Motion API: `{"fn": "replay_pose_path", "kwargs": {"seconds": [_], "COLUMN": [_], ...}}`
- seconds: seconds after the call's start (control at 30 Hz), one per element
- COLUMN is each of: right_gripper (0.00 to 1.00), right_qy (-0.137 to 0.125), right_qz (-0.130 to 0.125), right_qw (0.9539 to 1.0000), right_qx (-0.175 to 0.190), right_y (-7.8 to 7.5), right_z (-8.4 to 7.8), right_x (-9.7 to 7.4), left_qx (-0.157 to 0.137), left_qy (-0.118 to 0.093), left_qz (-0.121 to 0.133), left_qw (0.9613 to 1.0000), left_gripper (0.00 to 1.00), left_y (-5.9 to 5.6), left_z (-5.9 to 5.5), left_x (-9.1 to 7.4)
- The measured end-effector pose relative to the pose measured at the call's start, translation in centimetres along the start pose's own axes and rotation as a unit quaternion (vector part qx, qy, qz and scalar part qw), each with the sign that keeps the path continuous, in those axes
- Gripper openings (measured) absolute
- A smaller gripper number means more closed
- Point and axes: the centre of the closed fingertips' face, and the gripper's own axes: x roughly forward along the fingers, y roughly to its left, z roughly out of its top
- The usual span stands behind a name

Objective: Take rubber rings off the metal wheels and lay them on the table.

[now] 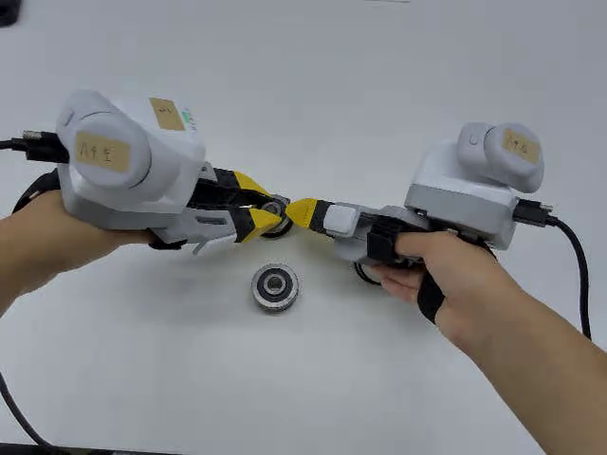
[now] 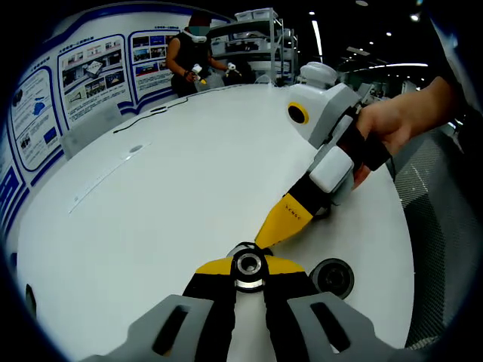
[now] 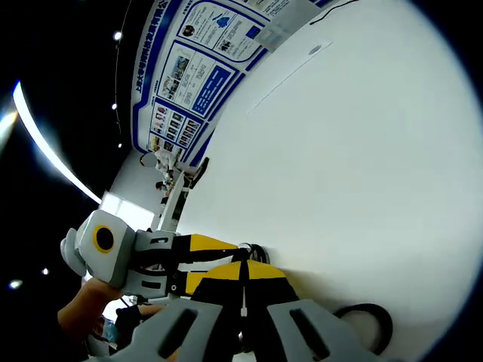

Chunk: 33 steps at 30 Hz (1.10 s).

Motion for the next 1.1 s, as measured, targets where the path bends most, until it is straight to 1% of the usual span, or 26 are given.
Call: {"fn": "replay_pose_path", "kwargs": {"seconds": [0.27,0.57,0.77,1.1], "right_gripper": [0.01,0.01,0.01,0.01], "right_qy": [0.003,0.007,0.008,0.014], "right_qz": [-0.003,-0.001,0.0,0.008], "right_qw": [0.9998,0.9995,0.9994,0.9993], "right_qx": [-0.019,-0.032,-0.034,-0.034], "right_y": [0.1,0.4,0.5,1.0], "right_z": [0.0,0.0,0.0,-0.2], "right_x": [0.1,0.0,0.0,-0.1], "left_qx": [0.001,0.003,0.003,0.003], "left_qy": [-0.001,-0.002,-0.004,-0.007], "left_qz": [0.001,0.002,0.001,0.002], "left_qw": [1.0,1.0,1.0,1.0], "left_gripper": [0.13,0.13,0.13,0.13], "left_y": [0.0,0.0,0.0,-0.1], "left_z": [0.0,-0.1,-0.1,-0.1], "left_x": [0.0,0.0,-0.1,-0.1]}}
